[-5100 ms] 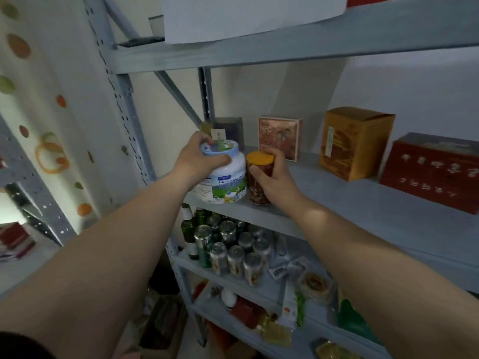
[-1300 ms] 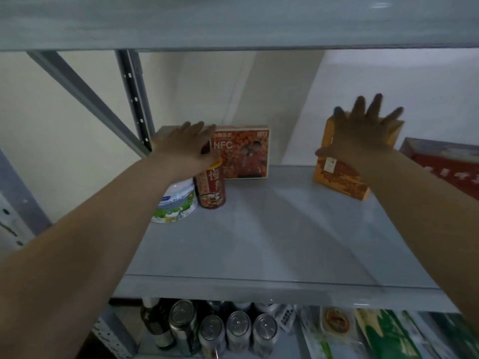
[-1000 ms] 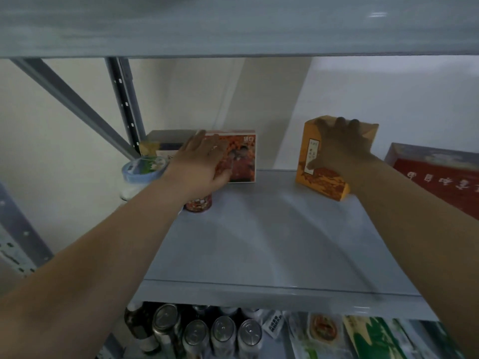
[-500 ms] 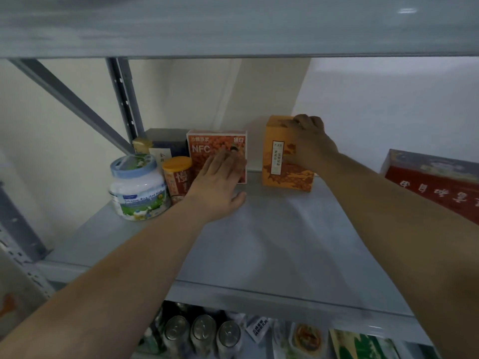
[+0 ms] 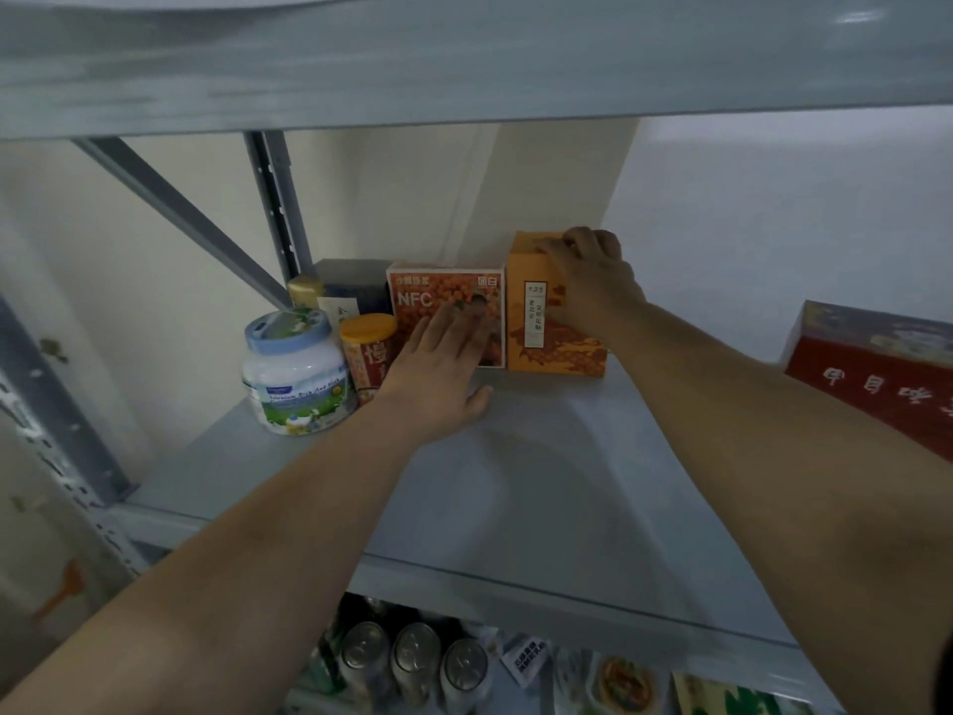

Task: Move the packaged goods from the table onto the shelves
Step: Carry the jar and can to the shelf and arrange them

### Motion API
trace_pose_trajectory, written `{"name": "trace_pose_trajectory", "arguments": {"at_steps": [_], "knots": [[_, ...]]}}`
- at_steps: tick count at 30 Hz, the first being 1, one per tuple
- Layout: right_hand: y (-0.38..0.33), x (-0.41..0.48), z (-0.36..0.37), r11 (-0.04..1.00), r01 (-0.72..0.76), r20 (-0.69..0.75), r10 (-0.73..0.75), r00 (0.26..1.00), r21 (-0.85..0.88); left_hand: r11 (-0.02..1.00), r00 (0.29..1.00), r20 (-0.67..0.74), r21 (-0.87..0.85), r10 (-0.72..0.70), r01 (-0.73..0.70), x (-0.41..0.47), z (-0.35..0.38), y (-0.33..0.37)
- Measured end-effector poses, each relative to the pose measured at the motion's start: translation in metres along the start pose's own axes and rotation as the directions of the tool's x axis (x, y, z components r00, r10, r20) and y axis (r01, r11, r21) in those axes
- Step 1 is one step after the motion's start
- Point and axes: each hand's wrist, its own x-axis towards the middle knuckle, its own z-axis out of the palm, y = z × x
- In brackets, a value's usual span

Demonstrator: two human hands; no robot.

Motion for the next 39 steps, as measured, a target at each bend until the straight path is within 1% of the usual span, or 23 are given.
{"name": "trace_pose_trajectory", "arguments": {"at_steps": [3,4,5,7,8,9,10,11,12,13,14,15,16,17,21,24,27,29,32,34,36,39], "knots": [[-0.009,-0.001,0.002,0.995,-0.047,-0.011,0.046,0.999,-0.083,0.999,0.994,-0.095,-0.006,0.050,-0.051,-0.010,-0.012,-0.008],[-0.018,-0.003,0.003,0.994,-0.052,-0.055,0.048,0.997,-0.091,0.998,0.985,-0.158,-0.007,0.067,-0.069,-0.015,-0.017,-0.012],[-0.032,-0.006,0.003,0.997,-0.024,-0.119,0.015,0.993,-0.071,0.997,0.969,-0.237,-0.009,0.072,-0.076,-0.021,-0.022,-0.020],[-0.069,-0.013,0.010,0.990,0.131,-0.225,-0.119,0.967,0.041,0.999,0.915,-0.401,-0.022,0.036,-0.049,-0.036,-0.030,-0.044],[-0.090,-0.015,0.016,0.968,0.211,-0.223,-0.177,0.959,0.137,0.999,0.884,-0.468,-0.039,-0.006,-0.014,-0.045,-0.034,-0.061],[-0.110,-0.018,0.024,0.935,0.257,-0.182,-0.217,0.959,0.244,0.998,0.858,-0.510,-0.057,-0.062,0.037,-0.055,-0.034,-0.080],[-0.130,-0.021,0.033,0.904,0.261,-0.115,-0.236,0.965,0.337,0.991,0.846,-0.516,-0.075,-0.137,0.114,-0.065,-0.032,-0.100],[-0.145,-0.023,0.042,0.885,0.231,-0.036,-0.237,0.971,0.405,0.974,0.845,-0.484,-0.088,-0.227,0.211,-0.076,-0.030,-0.119],[-0.159,-0.024,0.049,0.876,0.182,0.039,-0.223,0.974,0.447,0.944,0.851,-0.410,-0.117,-0.329,0.309,-0.086,-0.026,-0.133],[-0.170,-0.025,0.057,0.873,0.131,0.102,-0.201,0.974,0.470,0.903,0.849,-0.309,-0.186,-0.428,0.388,-0.095,-0.022,-0.143],[-0.178,-0.026,0.063,0.867,0.086,0.143,-0.177,0.974,0.491,0.844,0.839,-0.187,-0.293,-0.511,0.448,-0.103,-0.018,-0.147],[-0.185,-0.027,0.068,0.852,0.046,0.158,-0.149,0.976,0.521,0.763,0.827,-0.056,-0.424,-0.560,0.488,-0.108,-0.016,-0.149],[-0.190,-0.028,0.073,0.834,0.019,0.149,-0.121,0.981,0.552,0.685,0.826,0.044,-0.534,-0.562,0.495,-0.110,-0.013,-0.150],[-0.194,-0.029,0.076,0.822,0.008,0.124,-0.095,0.988,0.569,0.644,0.835,0.086,-0.595,-0.544,0.481,-0.109,-0.010,-0.152],[-0.203,-0.031,0.090,0.796,-0.048,0.026,0.041,0.999,0.604,0.620,0.871,0.064,-0.678,-0.487,0.396,-0.099,0.002,-0.161],[-0.212,-0.037,0.101,0.769,-0.101,-0.045,0.166,0.985,0.631,0.584,0.903,0.020,-0.756,-0.430,0.295,-0.098,0.013,-0.169],[-0.218,-0.041,0.110,0.751,-0.136,-0.083,0.247,0.965,0.646,0.539,0.906,-0.008,-0.806,-0.423,0.245,-0.105,0.031,-0.179],[-0.220,-0.042,0.111,0.763,-0.157,-0.099,0.278,0.956,0.627,0.500,0.904,-0.004,-0.834,-0.428,0.233,-0.107,0.043,-0.185],[-0.221,-0.042,0.110,0.767,-0.232,-0.071,0.339,0.938,0.597,0.467,0.911,0.016,-0.855,-0.413,0.227,-0.100,0.057,-0.196],[-0.223,-0.044,0.109,0.772,-0.261,-0.060,0.359,0.931,0.579,0.469,0.917,0.017,-0.855,-0.400,0.221,-0.097,0.062,-0.198],[-0.223,-0.045,0.109,0.785,-0.258,-0.074,0.359,0.930,0.562,0.485,0.919,0.011,-0.847,-0.395,0.219,-0.096,0.064,-0.197],[-0.225,-0.048,0.107,0.793,-0.275,-0.056,0.361,0.931,0.544,0.505,0.920,-0.005,-0.837,-0.391,0.211,-0.096,0.065,-0.196]]}}
